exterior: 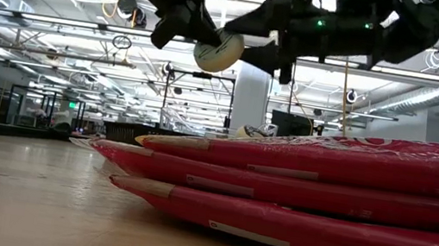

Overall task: Pick & Place Food Item
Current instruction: Put the blue donut into the yellow bin

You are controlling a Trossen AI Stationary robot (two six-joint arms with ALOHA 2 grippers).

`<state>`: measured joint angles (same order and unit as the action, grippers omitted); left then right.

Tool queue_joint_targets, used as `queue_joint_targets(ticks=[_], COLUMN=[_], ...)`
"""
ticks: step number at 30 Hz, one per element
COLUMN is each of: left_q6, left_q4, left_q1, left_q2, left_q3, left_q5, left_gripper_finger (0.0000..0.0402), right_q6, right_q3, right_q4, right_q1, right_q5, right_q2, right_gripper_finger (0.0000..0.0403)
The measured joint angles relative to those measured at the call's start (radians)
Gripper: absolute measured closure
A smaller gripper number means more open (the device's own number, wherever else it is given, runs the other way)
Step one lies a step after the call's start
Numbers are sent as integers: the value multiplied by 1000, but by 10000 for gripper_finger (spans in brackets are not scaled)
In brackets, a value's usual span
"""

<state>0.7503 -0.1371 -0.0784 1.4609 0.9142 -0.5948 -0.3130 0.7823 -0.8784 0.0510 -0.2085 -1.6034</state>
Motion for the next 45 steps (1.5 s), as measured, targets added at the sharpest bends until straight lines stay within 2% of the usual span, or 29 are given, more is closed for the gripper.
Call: queue_joint_targets(ticks=[6, 14, 19, 23, 26, 31, 35, 41, 45], left_q6=[-20, -53, -135, -256, -352, -473, -526, -613, -631], left_q4=[-2, -3, -3, 2, 42, 120, 197, 293, 234], left_q1=[0, -1, -1, -8, -16, -15, -14, 9, 37], left_q2=[0, 0, 0, -3, -22, -92, -166, -268, -316], left_q3=[0, 0, 0, 0, 9, 12, 14, -3, -65], left_q5=[-5, -4, -5, -5, 12, 136, 208, 371, 492], left_gripper_finger=[373, 378, 351, 311, 263, 174, 122, 83, 76], right_q6=[-14, -16, -8, 31, 49, 70, 94, 158, 358], right_q3=[1, 2, 2, 1, 1, 1, -3, -1, -17], right_q4=[27, 30, 30, 40, 64, 126, 285, 658, 845], right_q1=[1, -8, -7, -6, -5, -5, -4, 17, 53], right_q5=[4, 30, 58, 118, 134, 138, 134, 142, 276], right_q2=[-7, -9, -9, -1, 13, 48, 126, 310, 412], right_gripper_finger=[157, 265, 341, 384, 393, 375, 372, 389, 388])
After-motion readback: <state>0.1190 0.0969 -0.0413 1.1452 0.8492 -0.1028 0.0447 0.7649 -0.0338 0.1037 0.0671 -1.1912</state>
